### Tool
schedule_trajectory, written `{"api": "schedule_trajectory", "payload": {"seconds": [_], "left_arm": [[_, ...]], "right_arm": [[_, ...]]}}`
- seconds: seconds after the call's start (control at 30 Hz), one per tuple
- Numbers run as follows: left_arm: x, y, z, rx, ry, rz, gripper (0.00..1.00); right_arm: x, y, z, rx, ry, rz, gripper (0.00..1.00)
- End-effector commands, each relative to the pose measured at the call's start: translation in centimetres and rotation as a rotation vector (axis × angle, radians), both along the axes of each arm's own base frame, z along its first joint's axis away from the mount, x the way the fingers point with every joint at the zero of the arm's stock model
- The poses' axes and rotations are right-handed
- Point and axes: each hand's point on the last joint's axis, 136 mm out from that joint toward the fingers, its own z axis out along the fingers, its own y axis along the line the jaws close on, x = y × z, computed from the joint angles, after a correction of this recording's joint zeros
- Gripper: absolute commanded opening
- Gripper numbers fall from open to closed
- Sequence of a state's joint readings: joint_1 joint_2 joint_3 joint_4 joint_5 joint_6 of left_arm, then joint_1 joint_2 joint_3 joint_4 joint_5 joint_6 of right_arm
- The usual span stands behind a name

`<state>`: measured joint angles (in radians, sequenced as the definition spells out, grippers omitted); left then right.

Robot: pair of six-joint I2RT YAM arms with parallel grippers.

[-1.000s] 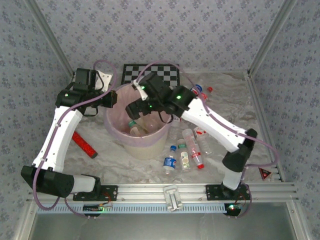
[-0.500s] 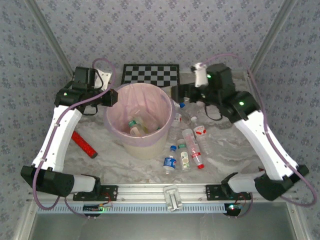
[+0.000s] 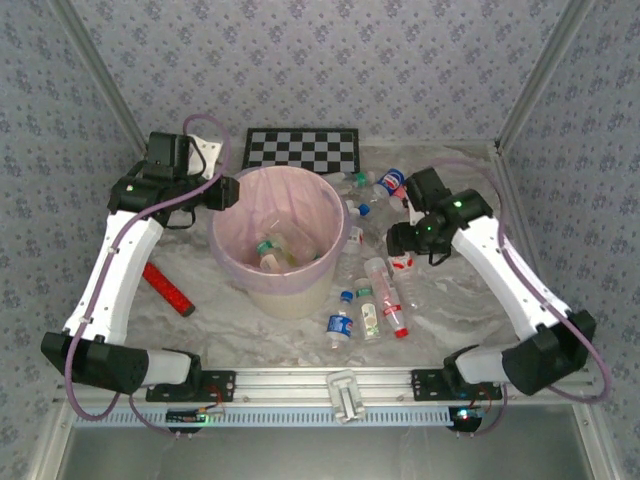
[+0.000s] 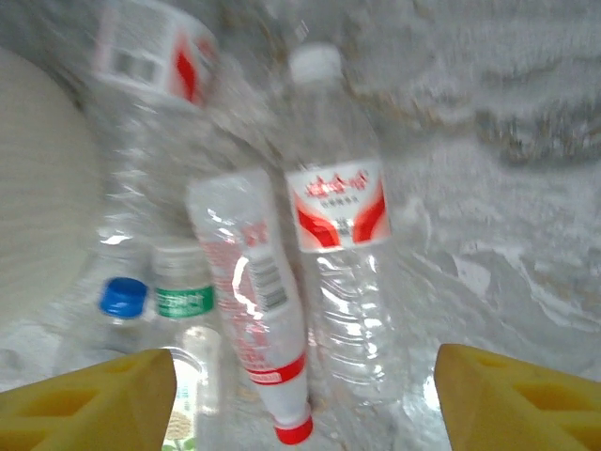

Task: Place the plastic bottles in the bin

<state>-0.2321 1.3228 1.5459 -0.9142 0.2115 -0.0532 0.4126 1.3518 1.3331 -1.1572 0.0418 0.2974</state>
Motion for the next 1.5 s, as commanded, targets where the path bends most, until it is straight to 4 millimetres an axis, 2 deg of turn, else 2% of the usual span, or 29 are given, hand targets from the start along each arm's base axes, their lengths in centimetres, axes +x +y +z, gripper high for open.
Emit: {"api": "schedule_trajectory", "payload": {"seconds": [0.0,0.07,0.2,0.23,0.33,0.57,0.67,0.9,1.0,1.07,1.23,1.33,1.47], "left_arm": [[-0.9,0.5,1.1,0.022,-0.034,0.007,0.41],[-1.2,0.6,0.9,0.029,-0.036,0.007,0.43],[-1.4,0.6,0.4,0.033,-0.027,0.002,0.44],[-1.4,0.6,0.3,0.035,-0.024,0.002,0.44],[-1.4,0.6,0.1,0.037,-0.023,-0.001,0.44],[-1.4,0.5,0.0,0.035,-0.029,-0.005,0.45],[-1.4,0.5,-0.2,0.036,-0.025,-0.006,0.45],[-1.3,0.5,-0.3,0.037,-0.025,-0.005,0.45],[-1.2,0.5,-0.4,0.038,-0.024,-0.005,0.45],[-1.2,0.5,-0.5,0.037,-0.022,-0.006,0.45],[-1.3,0.4,-0.7,0.027,-0.019,-0.009,0.4],[-1.3,0.1,-0.7,0.02,-0.015,-0.019,0.35],[-1.2,-0.1,-0.5,0.014,-0.014,-0.027,0.28]], "right_arm": [[-0.5,-0.8,-2.8,-0.043,0.098,-0.014,0.77],[-0.3,-0.9,-4.7,-0.044,0.145,-0.024,0.83],[0.2,-1.3,-8.2,-0.029,0.229,-0.072,0.88],[-0.3,-1.5,-9.7,-0.043,0.266,-0.075,0.88],[-0.2,-1.9,-11.5,-0.061,0.3,-0.091,0.82],[-0.2,-2.4,-14.3,-0.065,0.353,-0.128,0.81],[-0.2,-3.8,-15.4,-0.061,0.379,-0.206,0.79],[0.1,-5.5,-15.4,-0.049,0.341,-0.288,0.69],[0.8,-4.6,-13.6,0.041,0.305,-0.276,0.66],[1.3,-4.8,-11.8,0.077,0.265,-0.285,0.59],[2.0,-5.3,-6.5,0.165,0.175,-0.299,0.54],[3.6,-3.2,-1.1,0.364,0.063,-0.268,0.53],[5.7,0.2,7.4,0.638,-0.106,-0.168,0.5]]}}
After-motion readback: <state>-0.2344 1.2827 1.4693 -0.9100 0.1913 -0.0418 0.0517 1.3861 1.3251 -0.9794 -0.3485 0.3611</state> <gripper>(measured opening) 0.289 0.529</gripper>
